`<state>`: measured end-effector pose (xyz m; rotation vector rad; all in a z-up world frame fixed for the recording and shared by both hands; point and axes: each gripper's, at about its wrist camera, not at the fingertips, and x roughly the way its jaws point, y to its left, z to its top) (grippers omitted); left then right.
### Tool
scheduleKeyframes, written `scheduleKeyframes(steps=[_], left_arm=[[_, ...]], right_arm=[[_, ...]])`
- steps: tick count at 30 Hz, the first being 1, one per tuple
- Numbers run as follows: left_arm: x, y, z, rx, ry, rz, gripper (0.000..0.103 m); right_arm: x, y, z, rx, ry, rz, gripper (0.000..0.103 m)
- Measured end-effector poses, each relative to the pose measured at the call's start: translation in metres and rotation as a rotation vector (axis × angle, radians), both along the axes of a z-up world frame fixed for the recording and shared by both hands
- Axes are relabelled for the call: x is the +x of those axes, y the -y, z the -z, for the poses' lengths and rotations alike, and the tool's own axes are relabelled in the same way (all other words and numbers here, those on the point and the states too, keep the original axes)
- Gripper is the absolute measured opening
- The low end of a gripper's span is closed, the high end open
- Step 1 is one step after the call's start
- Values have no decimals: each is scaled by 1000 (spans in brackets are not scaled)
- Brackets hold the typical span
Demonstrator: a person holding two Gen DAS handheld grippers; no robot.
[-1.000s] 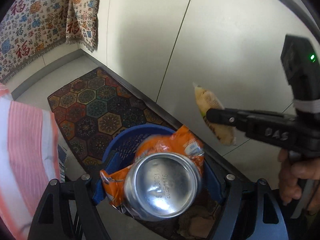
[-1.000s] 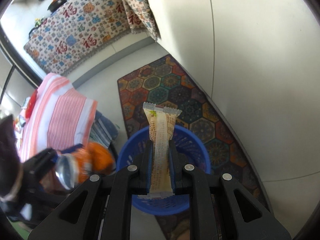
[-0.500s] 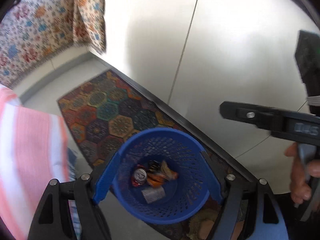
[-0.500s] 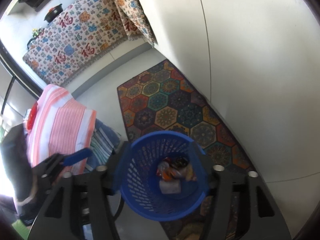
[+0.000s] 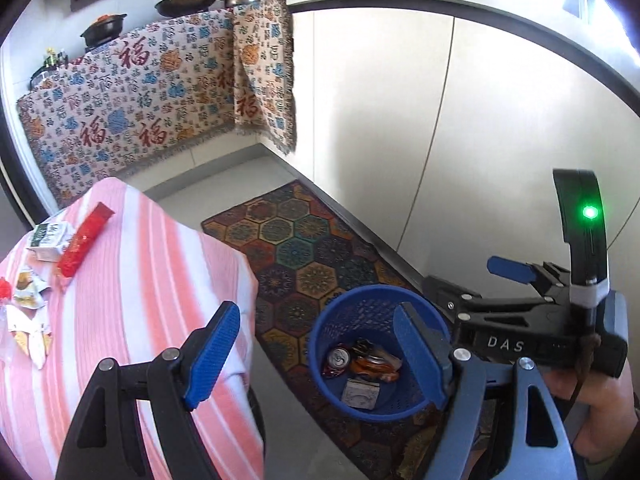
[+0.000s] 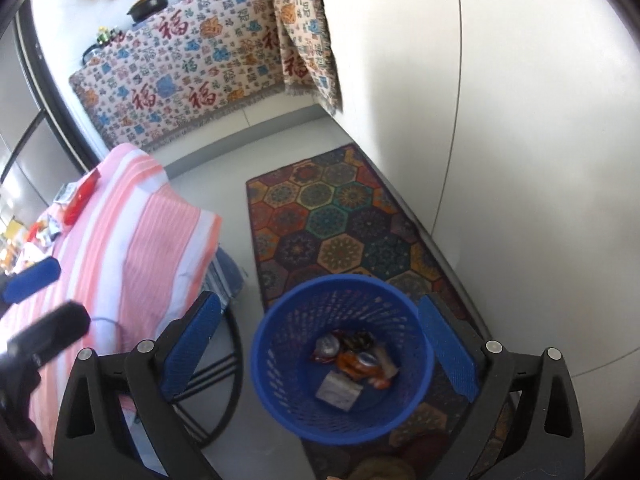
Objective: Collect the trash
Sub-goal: 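Return both tools over the table toward the plastic box and paper bag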
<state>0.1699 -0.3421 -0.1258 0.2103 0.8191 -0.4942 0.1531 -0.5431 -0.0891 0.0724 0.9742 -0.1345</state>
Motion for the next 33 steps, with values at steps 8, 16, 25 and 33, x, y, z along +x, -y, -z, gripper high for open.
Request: scheduleKeyframes(steps=[8, 16, 25, 33], left_arm=[[-3, -9, -12, 26, 21, -32, 81], [-5, -12, -21, 26, 63, -67, 81], [-5, -11, -26, 30, 83, -80, 81], [-5, -12, -30, 13, 77, -79, 81]], right_arm=[[-7, 9, 0, -19, 10, 52, 100], [-10, 9, -5, -29, 24, 47, 100], [-6, 0, -5, -47, 28, 16, 100], [-4, -4, -4, -56, 24, 4, 100]])
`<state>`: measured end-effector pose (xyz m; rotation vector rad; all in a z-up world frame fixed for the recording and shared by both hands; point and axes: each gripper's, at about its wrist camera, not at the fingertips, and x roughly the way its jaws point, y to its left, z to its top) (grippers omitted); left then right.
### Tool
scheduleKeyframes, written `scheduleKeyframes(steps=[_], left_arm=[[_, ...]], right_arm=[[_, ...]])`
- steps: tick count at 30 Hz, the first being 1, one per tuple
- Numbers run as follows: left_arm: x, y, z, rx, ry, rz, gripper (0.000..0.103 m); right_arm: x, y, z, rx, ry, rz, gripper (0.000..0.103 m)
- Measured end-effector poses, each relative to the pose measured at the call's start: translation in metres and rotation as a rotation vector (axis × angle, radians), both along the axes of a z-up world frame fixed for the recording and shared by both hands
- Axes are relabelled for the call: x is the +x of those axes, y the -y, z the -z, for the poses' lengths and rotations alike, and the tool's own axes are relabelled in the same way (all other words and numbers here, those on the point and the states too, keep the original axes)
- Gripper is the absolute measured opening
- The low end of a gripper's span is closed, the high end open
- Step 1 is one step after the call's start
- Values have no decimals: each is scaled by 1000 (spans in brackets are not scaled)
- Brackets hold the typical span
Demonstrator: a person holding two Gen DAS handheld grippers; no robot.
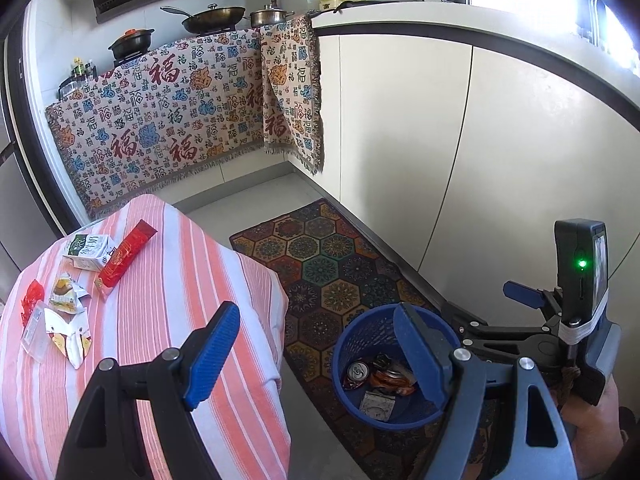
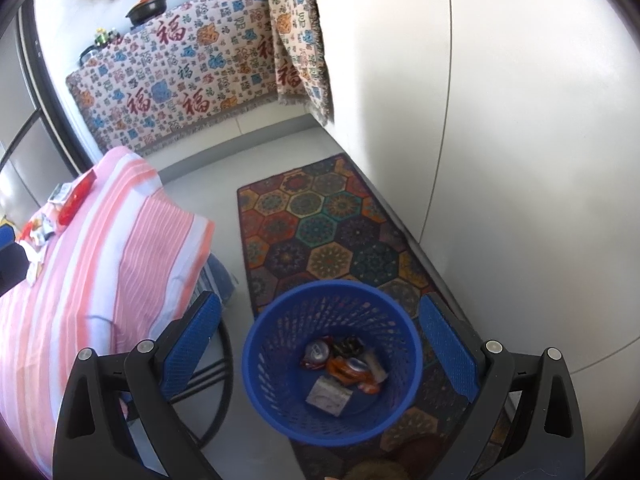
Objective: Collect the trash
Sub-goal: 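Return both tools over the table toward the plastic box and paper bag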
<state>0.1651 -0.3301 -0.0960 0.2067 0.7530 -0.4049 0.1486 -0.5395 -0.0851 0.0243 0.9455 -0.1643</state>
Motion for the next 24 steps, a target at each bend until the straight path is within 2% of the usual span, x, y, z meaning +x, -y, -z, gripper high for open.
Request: scheduleKeyframes(steps=[7, 11, 15, 18, 24], left_arm=[[-2, -3, -4, -3, 10, 1, 81], [-4, -26, -4, -21, -3, 7, 81], [-6, -84, 13, -4, -45, -37, 81], [-7, -148, 33, 28, -98, -105, 81], [-1, -273, 65, 65, -162, -275, 81]], right_arm=[[0, -3, -2, -7, 5, -5, 100], [2, -15, -8, -44, 25, -32, 100], [5, -51, -11, -111, 46, -127, 100], [5, -96, -6, -133, 39, -228, 100], [-4, -218, 16, -7, -21, -445, 100]])
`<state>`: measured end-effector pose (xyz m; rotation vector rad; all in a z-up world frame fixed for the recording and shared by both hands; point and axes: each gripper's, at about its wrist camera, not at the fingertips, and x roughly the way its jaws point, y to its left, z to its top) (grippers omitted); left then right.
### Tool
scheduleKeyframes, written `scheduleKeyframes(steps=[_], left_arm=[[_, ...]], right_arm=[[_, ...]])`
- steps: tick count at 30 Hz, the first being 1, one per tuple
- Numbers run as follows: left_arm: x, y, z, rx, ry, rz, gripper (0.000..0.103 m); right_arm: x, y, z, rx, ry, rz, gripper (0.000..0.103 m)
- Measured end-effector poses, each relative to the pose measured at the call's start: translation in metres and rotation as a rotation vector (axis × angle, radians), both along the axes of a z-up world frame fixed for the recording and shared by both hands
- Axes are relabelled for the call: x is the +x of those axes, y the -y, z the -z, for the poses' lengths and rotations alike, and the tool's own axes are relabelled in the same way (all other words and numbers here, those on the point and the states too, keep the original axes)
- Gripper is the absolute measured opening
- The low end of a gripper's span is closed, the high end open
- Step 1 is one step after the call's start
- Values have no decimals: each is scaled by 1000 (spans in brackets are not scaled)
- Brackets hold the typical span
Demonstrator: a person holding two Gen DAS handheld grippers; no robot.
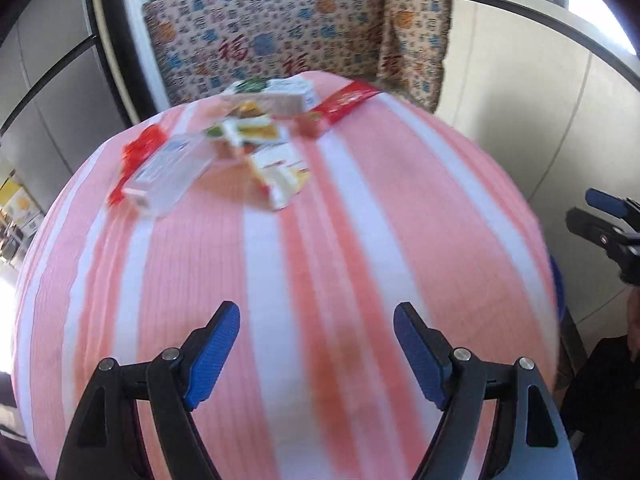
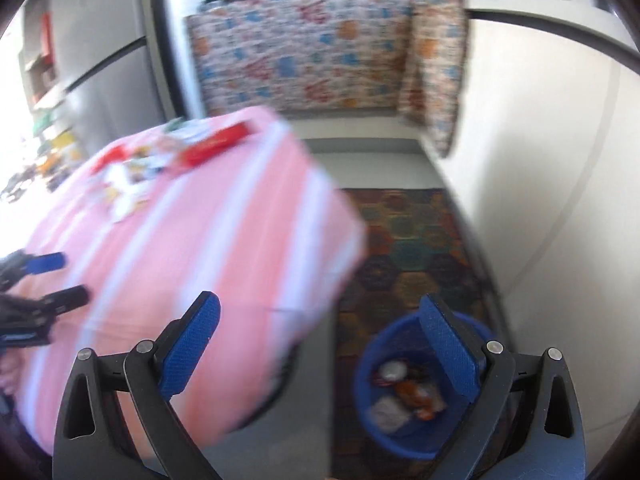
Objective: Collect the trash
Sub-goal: 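Return both tools over the table toward the plastic box and paper bag, then grasp the clear plastic box with the left gripper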
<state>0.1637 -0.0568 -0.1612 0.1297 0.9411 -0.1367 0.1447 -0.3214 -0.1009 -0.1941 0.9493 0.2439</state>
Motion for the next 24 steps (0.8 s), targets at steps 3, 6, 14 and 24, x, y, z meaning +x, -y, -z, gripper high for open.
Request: scheduleKeyframes(steps=[3, 6, 14, 24], left_arm=[[9, -43, 8, 32, 6, -88, 81], [12, -68, 4, 3, 36, -135, 81], [18, -85, -1, -19, 56, -155, 81], [33, -89, 4, -52, 47, -140, 81]], right_arm=[[-1, -67, 21, -13, -37, -82, 100], [5, -107, 43, -32, -50, -85, 100], [14, -133, 72, -105, -84, -71, 102], [14, -136, 70, -111, -84, -66, 102]])
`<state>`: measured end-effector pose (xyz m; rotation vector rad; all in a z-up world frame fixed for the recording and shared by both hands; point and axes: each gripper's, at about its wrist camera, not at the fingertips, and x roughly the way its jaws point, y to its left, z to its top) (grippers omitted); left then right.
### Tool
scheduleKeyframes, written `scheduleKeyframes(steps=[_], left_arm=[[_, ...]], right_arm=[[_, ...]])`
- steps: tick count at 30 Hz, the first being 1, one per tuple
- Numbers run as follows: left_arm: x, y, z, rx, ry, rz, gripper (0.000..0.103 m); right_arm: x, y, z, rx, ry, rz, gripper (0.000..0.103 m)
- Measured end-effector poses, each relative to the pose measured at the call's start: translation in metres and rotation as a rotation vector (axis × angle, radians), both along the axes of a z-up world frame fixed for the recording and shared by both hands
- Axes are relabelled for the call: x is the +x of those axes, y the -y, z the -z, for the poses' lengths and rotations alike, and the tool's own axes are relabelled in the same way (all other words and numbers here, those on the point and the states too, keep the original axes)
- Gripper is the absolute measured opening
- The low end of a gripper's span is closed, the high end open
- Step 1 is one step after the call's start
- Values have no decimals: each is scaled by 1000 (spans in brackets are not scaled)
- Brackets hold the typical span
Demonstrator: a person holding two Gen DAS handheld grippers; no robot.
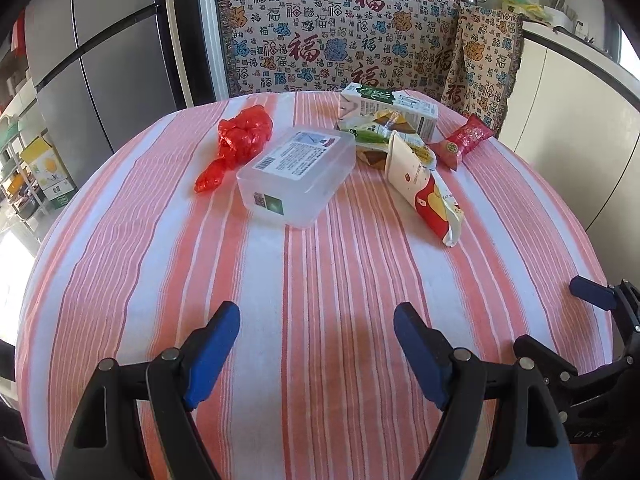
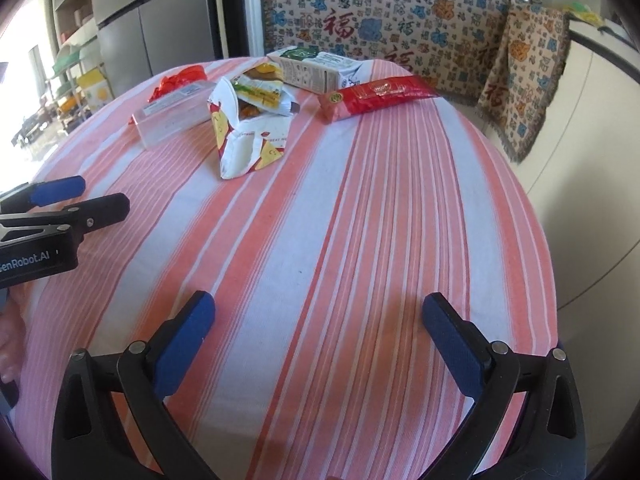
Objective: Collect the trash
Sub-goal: 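Grasp the clear plastic box with the left gripper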
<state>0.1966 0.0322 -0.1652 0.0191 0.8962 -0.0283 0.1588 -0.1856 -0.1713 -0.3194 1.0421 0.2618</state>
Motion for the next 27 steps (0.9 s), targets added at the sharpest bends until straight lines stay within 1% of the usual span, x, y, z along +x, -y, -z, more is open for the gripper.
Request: scheduleKeyframes(steps=[9, 12, 14, 15, 16, 17, 18, 20, 21, 23, 27], left_arm=[[3, -4, 3, -18, -4, -5, 81], [5, -6, 9, -13, -23, 7, 81], [7, -9, 11, 11, -27, 39, 84], [9, -12, 12, 23, -33, 54, 91], [11, -16, 13, 30, -40, 68, 94], [16, -22, 15, 22, -50, 93, 100], [21, -27, 17, 10, -59, 116, 103], [33, -36, 17, 14, -58, 150, 103], [41, -39, 17, 5, -57, 176, 103], [57, -41, 17, 14, -54, 218, 103], [91, -36, 17, 14, -53, 294, 103]], right_arm=[[0, 0, 0, 0, 0, 0, 102], [0, 0, 0, 0, -1, 0, 102], [-1, 0, 0, 0, -3, 5, 102], [-2, 0, -1, -7, -4, 13, 102], [-3, -1, -2, -11, -11, 28, 102], [-5, -4, -2, -9, -25, 37, 102], [-5, -8, -2, -2, -39, 33, 103], [-3, -20, 1, 18, -72, -8, 103], [-1, -28, 2, 14, -72, -32, 103], [10, -40, 7, 16, -66, -73, 103], [35, -48, 14, 29, -57, -75, 103]])
